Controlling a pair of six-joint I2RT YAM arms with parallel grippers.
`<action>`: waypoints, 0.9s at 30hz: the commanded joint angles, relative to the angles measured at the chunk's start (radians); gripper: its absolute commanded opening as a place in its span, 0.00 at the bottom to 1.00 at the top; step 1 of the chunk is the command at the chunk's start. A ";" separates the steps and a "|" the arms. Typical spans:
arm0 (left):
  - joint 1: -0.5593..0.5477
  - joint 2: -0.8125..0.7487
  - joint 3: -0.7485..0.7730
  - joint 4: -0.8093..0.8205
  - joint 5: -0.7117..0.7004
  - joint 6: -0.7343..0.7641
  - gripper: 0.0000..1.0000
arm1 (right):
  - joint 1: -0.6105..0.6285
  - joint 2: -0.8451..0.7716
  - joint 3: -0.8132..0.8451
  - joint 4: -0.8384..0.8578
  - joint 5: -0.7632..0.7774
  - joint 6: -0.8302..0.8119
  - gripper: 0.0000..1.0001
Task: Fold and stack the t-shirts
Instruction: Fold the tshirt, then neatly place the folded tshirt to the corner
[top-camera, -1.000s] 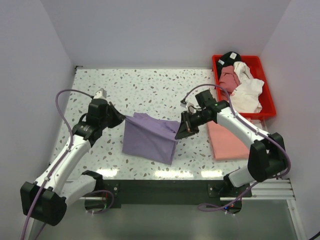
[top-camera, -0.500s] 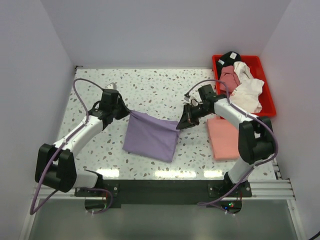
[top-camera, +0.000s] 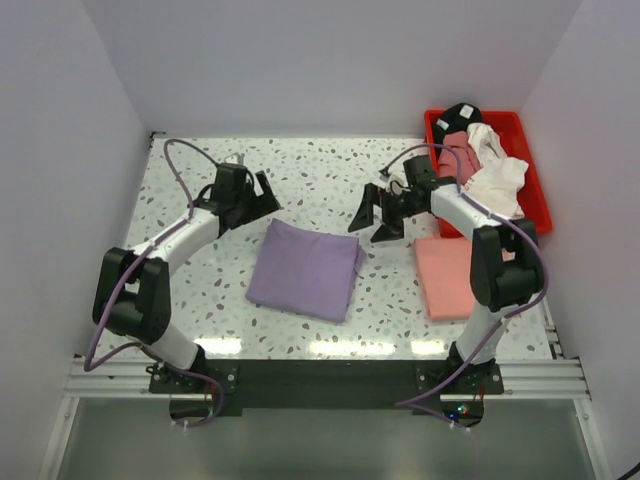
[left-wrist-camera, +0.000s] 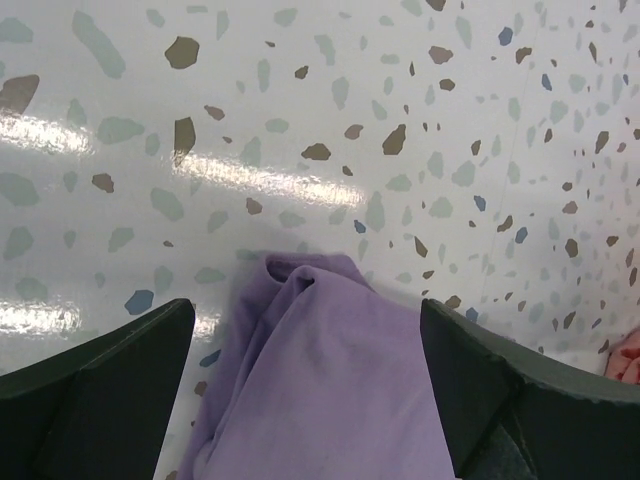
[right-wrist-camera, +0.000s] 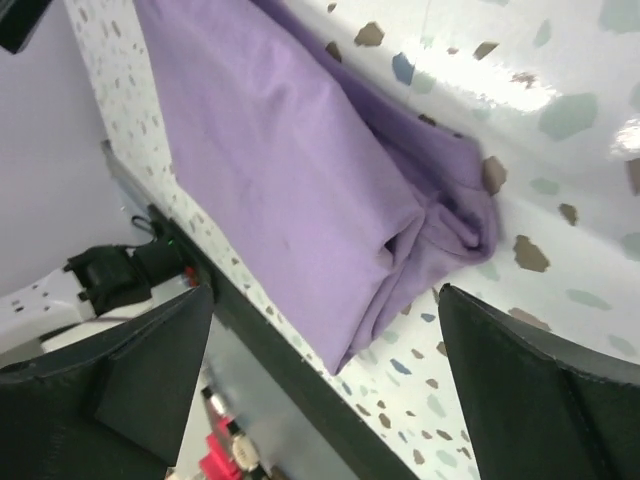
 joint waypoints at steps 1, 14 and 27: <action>0.005 -0.043 0.037 0.040 -0.011 0.036 1.00 | 0.008 -0.112 0.022 0.036 0.109 0.007 0.99; 0.005 -0.425 -0.241 -0.055 -0.070 -0.022 1.00 | 0.273 -0.699 -0.322 0.143 0.877 0.063 0.99; 0.005 -0.883 -0.359 -0.335 -0.149 -0.091 1.00 | 0.275 -0.833 -0.531 0.246 0.778 0.234 0.99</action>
